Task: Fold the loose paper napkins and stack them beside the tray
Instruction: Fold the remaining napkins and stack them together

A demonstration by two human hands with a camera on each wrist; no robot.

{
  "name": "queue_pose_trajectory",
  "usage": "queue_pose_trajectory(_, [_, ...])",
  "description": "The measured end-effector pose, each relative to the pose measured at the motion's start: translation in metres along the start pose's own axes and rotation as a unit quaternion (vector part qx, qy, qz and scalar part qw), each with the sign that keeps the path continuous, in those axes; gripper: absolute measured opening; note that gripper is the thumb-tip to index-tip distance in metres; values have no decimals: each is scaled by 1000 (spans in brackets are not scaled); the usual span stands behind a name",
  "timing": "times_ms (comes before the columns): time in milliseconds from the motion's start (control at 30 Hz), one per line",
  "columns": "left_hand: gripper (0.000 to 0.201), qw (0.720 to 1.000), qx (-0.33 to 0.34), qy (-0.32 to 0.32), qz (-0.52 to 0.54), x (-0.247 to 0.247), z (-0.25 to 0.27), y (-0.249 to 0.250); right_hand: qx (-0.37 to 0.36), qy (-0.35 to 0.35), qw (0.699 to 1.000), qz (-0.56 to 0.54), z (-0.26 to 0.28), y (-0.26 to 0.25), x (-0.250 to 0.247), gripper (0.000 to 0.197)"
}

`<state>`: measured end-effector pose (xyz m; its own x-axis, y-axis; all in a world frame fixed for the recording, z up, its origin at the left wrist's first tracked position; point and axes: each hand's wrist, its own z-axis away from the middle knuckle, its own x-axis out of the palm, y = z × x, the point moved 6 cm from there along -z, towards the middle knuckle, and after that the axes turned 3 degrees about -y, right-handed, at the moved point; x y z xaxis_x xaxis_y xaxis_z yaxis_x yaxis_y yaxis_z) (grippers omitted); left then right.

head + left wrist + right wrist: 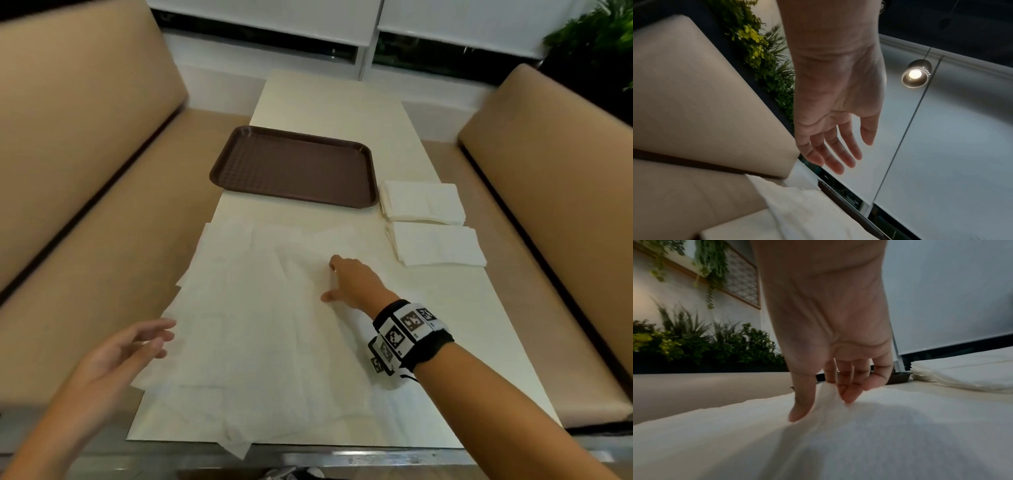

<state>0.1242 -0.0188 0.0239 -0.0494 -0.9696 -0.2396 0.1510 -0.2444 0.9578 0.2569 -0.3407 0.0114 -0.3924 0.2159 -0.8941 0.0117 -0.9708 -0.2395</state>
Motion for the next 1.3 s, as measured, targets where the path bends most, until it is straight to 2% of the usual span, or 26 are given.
queue_pose_trajectory(100, [30, 1000, -6, 28, -1, -14, 10, -18, 13, 7, 999, -29, 6, -1, 5, 49])
queue_pose_trajectory(300, [27, 999, -6, 44, 4, -25, 16, -17, 71, -4, 977, -201, 18, 23, -2, 50])
queue_pose_trajectory(433, [29, 998, 22, 63, -1, -25, 15, -1, 69, 10, 962, -263, 27, 31, -1, 35])
queue_pose_trajectory(533, [31, 997, 42, 71, 9, -21, 16, 10, 49, 37, 948, -313, 33, 32, -5, 28])
queue_pose_trajectory(600, [32, 996, 51, 71, 16, -16, 16, 16, 31, 45, 950, -306, 37, 29, -7, 24])
queue_pose_trajectory(700, [16, 996, 51, 59, 33, -5, 15, 24, -3, 59, 956, -286, 43, 25, -11, 15])
queue_pose_trajectory(800, [18, 997, 58, 43, 33, 8, 13, 32, -30, 91, 965, -245, 48, 24, -17, 3])
queue_pose_trajectory(967, [30, 995, 77, 65, 16, 28, 7, 47, -143, 159, 953, -214, 72, 4, -44, 4])
queue_pose_trajectory(1067, [57, 995, 91, 47, -15, 44, -5, 61, -221, 82, 906, -353, 94, -14, -71, 13])
queue_pose_trajectory(1133, [78, 995, 97, 27, 2, 58, -15, 75, -246, 58, 844, -473, 111, -20, -95, 17])
queue_pose_trajectory(1200, [97, 995, 102, 3, 8, 74, -24, 91, -262, 45, 768, -582, 124, -20, -116, 16])
queue_pose_trajectory(1233, [106, 994, 106, -10, 7, 82, -30, 100, -273, 50, 742, -610, 129, -19, -127, 15])
queue_pose_trajectory(1300, [124, 994, 101, -33, 38, 94, -44, 115, -284, 67, 710, -641, 136, -15, -142, 8])
